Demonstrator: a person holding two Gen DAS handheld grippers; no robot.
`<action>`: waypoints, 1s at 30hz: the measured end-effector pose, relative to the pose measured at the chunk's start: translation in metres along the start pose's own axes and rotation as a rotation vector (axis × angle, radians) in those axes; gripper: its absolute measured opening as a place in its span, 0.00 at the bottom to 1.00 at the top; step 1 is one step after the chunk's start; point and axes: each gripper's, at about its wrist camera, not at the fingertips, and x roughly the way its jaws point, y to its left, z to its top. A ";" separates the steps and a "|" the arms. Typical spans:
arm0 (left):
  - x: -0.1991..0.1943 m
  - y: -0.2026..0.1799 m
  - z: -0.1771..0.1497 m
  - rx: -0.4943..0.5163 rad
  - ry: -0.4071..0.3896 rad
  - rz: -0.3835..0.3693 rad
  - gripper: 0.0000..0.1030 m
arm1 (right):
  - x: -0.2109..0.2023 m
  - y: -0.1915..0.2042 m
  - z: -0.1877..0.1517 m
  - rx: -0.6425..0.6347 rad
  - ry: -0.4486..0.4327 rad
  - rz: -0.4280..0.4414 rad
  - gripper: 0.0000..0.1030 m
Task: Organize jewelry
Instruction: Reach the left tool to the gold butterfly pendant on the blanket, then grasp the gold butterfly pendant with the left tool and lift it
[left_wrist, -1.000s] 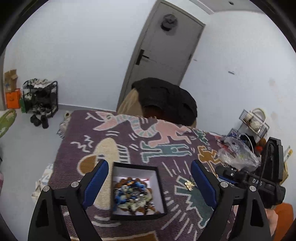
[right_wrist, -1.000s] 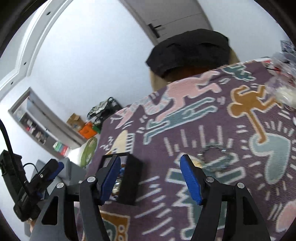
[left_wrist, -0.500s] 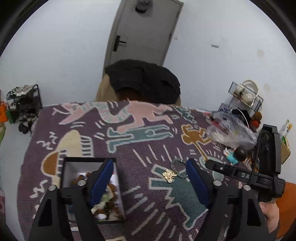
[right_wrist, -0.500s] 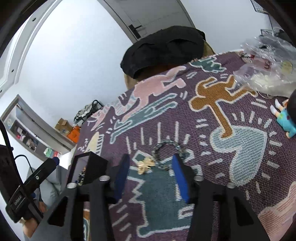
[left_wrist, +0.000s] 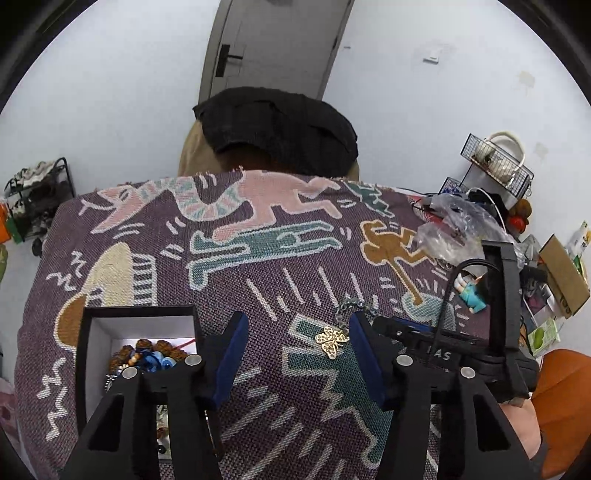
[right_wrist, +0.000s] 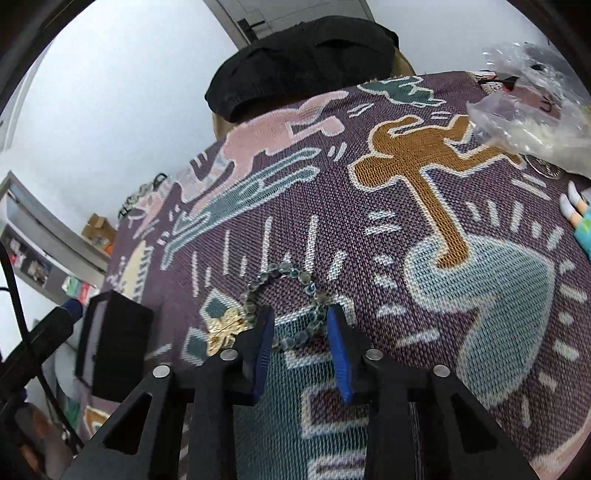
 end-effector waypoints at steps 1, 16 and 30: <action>0.002 0.000 0.000 -0.003 0.004 0.001 0.56 | 0.005 0.001 0.001 -0.006 0.010 -0.007 0.26; 0.042 -0.021 -0.002 0.011 0.082 -0.011 0.55 | -0.013 -0.029 -0.007 -0.001 -0.032 -0.021 0.11; 0.093 -0.046 -0.018 0.089 0.210 0.016 0.55 | -0.052 -0.088 -0.014 0.117 -0.088 -0.059 0.11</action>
